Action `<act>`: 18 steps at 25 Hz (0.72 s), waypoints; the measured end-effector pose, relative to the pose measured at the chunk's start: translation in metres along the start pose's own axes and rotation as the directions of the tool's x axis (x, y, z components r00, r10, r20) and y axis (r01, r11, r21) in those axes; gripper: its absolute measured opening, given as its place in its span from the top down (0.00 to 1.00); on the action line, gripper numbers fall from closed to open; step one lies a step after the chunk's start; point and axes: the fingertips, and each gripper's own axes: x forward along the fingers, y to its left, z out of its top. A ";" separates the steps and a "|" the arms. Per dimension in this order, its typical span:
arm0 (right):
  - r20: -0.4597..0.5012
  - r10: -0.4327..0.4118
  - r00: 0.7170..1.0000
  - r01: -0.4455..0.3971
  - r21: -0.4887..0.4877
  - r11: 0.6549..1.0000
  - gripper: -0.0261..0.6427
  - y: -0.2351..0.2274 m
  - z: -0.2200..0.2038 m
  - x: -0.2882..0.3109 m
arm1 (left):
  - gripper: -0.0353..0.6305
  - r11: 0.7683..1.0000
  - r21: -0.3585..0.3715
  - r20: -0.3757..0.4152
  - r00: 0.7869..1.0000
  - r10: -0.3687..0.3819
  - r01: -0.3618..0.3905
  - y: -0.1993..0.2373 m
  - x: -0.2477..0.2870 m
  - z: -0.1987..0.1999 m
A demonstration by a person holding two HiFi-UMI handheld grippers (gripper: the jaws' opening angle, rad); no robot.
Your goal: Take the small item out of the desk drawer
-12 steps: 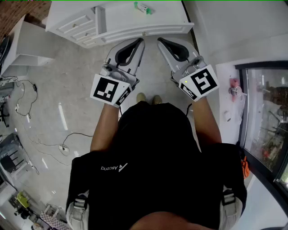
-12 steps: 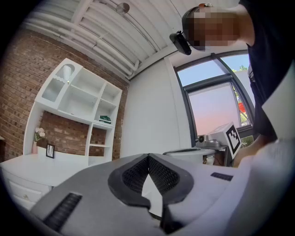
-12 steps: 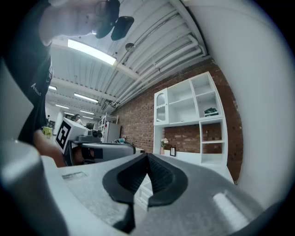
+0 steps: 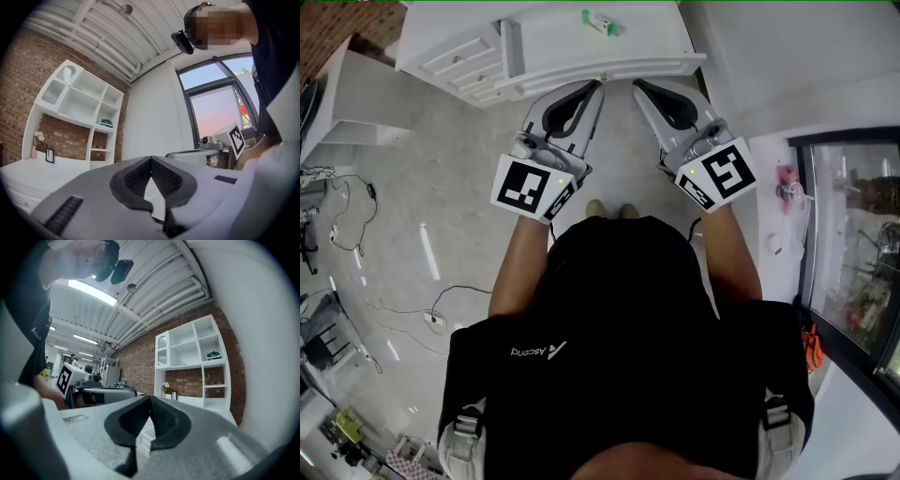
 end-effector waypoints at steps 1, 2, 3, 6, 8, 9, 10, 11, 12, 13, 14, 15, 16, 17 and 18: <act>-0.001 -0.003 1.000 0.003 0.000 1.000 0.96 0.001 0.000 0.002 | 0.95 1.000 0.000 0.001 1.000 -0.001 0.001 0.003 -0.001 0.000; -0.002 -0.006 1.000 0.006 0.001 1.000 0.96 0.001 0.000 0.005 | 0.95 1.000 0.000 0.001 1.000 -0.003 0.003 0.006 -0.003 0.000; -0.002 -0.009 1.000 0.009 0.001 1.000 0.96 0.002 0.000 0.007 | 0.95 1.000 0.000 0.002 1.000 -0.005 0.005 0.009 -0.004 0.000; -0.006 -0.022 1.000 0.022 -0.002 1.000 0.96 0.006 -0.001 0.016 | 0.95 1.000 -0.001 0.008 1.000 -0.011 0.011 0.020 -0.010 0.001; -0.011 -0.031 0.999 0.031 -0.008 0.999 0.96 0.008 -0.001 0.023 | 0.95 1.000 -0.003 0.014 1.000 -0.016 0.016 0.029 -0.013 0.001; -0.014 -0.037 0.999 0.036 -0.012 0.999 0.96 0.009 -0.002 0.026 | 0.95 1.000 -0.004 0.017 1.000 -0.019 0.019 0.033 -0.014 0.001; -0.018 -0.042 0.999 0.042 -0.015 0.999 0.96 0.009 -0.002 0.029 | 0.95 1.000 -0.005 0.019 1.000 -0.021 0.021 0.038 -0.015 0.001; -0.022 -0.047 0.999 0.047 -0.017 0.999 0.96 0.008 -0.004 0.032 | 0.95 1.000 -0.007 0.020 1.000 -0.022 0.022 0.042 -0.016 0.000; -0.027 -0.053 0.998 0.053 -0.018 0.998 0.96 0.008 -0.005 0.034 | 0.95 1.000 -0.010 0.020 1.000 -0.022 0.022 0.047 -0.017 0.000; -0.031 -0.058 0.998 0.058 -0.017 0.998 0.96 0.006 -0.006 0.037 | 0.95 1.000 -0.012 0.020 1.000 -0.022 0.022 0.051 -0.017 -0.001; -0.036 -0.063 0.997 0.063 -0.016 0.998 0.96 0.005 -0.008 0.041 | 0.95 1.000 -0.015 0.020 1.000 -0.022 0.022 0.055 -0.018 -0.002; -0.040 -0.067 0.997 0.066 -0.015 0.998 0.96 0.003 -0.008 0.044 | 0.95 1.000 -0.018 0.020 1.000 -0.021 0.021 0.060 -0.019 -0.002; -0.045 -0.069 0.997 0.069 -0.013 0.998 0.96 0.002 -0.009 0.048 | 0.95 1.000 -0.021 0.020 1.000 -0.020 0.020 0.064 -0.019 -0.002; -0.049 -0.070 0.996 0.069 -0.013 0.998 0.96 0.001 -0.010 0.052 | 0.95 1.000 -0.023 0.019 1.000 -0.017 0.018 0.069 -0.019 -0.002; -0.052 -0.069 0.996 0.068 -0.013 0.998 0.96 -0.001 -0.010 0.056 | 0.95 1.000 -0.025 0.018 1.000 -0.015 0.015 0.073 -0.019 -0.002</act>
